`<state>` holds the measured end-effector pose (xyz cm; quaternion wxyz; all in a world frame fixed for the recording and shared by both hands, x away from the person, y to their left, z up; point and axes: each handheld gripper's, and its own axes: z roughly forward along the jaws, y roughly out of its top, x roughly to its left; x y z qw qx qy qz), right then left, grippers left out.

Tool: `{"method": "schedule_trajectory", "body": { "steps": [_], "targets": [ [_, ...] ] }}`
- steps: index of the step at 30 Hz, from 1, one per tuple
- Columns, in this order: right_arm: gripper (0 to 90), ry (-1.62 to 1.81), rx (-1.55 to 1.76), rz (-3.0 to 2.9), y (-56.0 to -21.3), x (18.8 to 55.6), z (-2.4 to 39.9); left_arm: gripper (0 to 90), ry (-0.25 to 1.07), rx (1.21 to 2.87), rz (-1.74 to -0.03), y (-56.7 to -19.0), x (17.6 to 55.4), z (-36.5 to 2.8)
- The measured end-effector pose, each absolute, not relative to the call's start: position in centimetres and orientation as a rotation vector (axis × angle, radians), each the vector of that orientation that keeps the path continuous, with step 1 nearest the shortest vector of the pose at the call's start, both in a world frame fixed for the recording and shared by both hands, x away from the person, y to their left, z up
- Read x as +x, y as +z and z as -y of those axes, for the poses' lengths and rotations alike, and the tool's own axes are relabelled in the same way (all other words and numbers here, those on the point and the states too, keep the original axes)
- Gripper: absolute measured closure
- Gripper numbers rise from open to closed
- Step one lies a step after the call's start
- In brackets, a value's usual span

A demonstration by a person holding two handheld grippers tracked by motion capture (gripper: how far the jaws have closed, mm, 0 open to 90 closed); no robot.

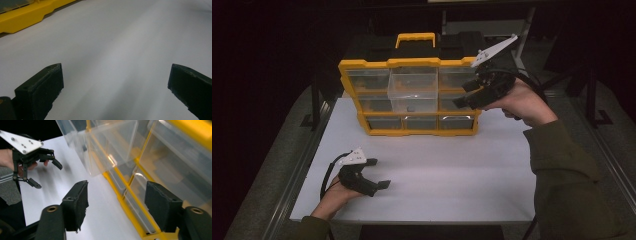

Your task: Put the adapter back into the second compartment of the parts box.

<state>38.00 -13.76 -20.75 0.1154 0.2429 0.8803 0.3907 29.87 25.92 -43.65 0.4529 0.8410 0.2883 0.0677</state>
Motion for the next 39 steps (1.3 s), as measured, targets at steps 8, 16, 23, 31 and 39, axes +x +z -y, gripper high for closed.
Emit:
{"method": "schedule_trajectory", "body": {
  "steps": [8,16,23,31,39],
  "targets": [
    [24.2,1.148,0.730,-2.562,-23.6,37.0,14.0,0.0,0.165,2.073,-0.711,-43.7,29.8,-26.0],
    [14.6,1.164,0.747,-2.531,-26.4,35.9,14.1,0.0,0.166,2.074,-0.709,-43.7,29.8,-25.9],
    [8.2,1.173,0.793,-2.508,-29.4,35.1,14.4,0.0,0.169,2.074,-0.707,-43.6,29.8,-26.0],
    [1.2,1.174,0.804,-2.514,-32.0,34.4,14.5,0.0,0.168,2.077,-0.703,-43.6,29.8,-25.9],
    [0.0,1.186,0.813,-2.509,-34.4,33.4,14.7,0.0,0.168,2.074,-0.703,-43.6,29.7,-25.9]
  ]
}}
